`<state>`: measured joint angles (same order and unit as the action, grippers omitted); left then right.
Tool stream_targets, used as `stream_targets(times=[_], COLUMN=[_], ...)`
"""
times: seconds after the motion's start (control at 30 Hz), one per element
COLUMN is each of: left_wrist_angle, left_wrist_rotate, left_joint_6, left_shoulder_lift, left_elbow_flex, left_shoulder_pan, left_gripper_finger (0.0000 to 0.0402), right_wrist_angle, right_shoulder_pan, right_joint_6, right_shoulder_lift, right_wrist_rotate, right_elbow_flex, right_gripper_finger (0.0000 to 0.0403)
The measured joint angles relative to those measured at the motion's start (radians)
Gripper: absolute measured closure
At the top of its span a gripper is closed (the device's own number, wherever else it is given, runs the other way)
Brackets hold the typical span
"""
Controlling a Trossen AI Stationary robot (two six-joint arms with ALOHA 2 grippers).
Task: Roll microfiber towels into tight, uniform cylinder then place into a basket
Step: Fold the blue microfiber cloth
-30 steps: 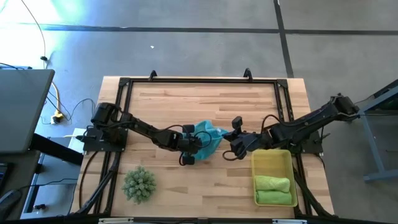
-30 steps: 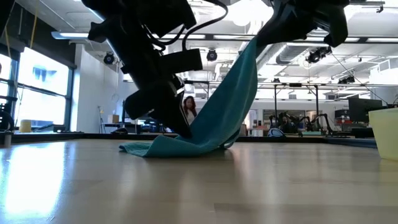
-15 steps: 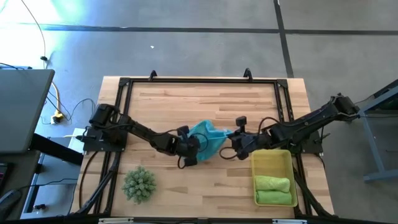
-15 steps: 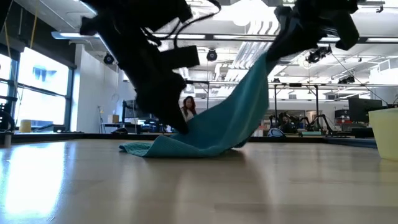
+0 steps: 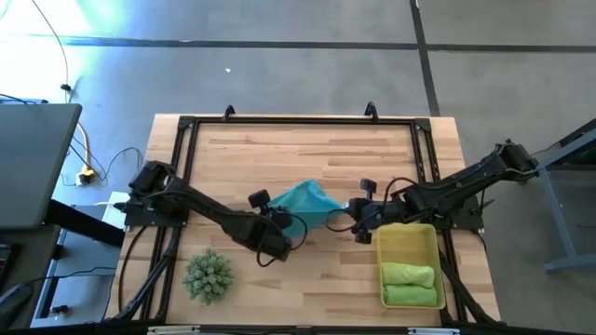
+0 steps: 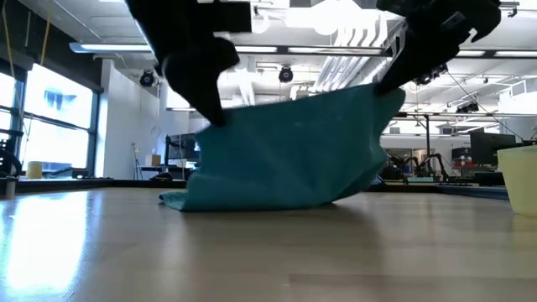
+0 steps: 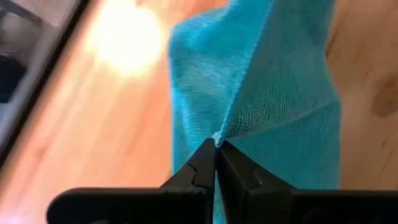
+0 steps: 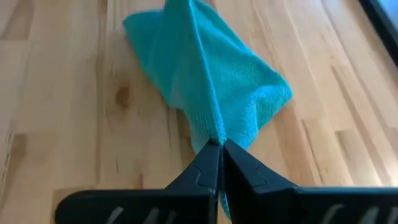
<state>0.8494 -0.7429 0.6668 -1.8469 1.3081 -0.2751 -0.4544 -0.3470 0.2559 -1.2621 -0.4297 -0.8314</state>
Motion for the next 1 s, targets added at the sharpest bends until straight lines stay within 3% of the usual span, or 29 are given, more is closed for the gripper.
stream_targets(times=[0.2, 0.33, 0.6, 0.77, 0.87, 1.0], left_wrist_angle=[0.119, 0.172, 0.231, 0.254, 0.232, 0.173], left_wrist_rotate=[-0.126, -0.238, -0.399, -0.438, -0.445, -0.460], left_joint_6=[0.012, -0.001, -0.187, -0.249, -0.264, -0.357], left_shoulder_lift=[0.001, 0.001, 0.001, 0.045, 0.104, 0.196], left_elbow_flex=[0.086, 0.115, 0.119, 0.120, 0.120, 0.120], left_shoulder_pan=[-0.006, 0.023, 0.162, 0.310, 0.390, 0.467], left_gripper_finger=[0.0401, 0.0402, 0.0401, 0.0400, 0.0400, 0.0401], right_wrist_angle=[-0.024, -0.018, 0.079, 0.054, 0.021, 0.013], right_shoulder_pan=[0.018, 0.078, 0.335, 0.487, 0.560, 0.663], right_joint_6=[-0.076, -0.151, -0.389, -0.496, -0.523, -0.657], right_shoulder_lift=[0.000, 0.000, 0.000, -0.001, -0.002, -0.004], right_wrist_rotate=[0.003, -0.075, -0.121, -0.111, -0.067, 0.150], right_elbow_flex=[0.000, 0.000, 0.000, -0.116, -0.222, -0.331], right_gripper_finger=[0.0403, 0.0403, 0.0403, 0.0403, 0.0403, 0.0403])
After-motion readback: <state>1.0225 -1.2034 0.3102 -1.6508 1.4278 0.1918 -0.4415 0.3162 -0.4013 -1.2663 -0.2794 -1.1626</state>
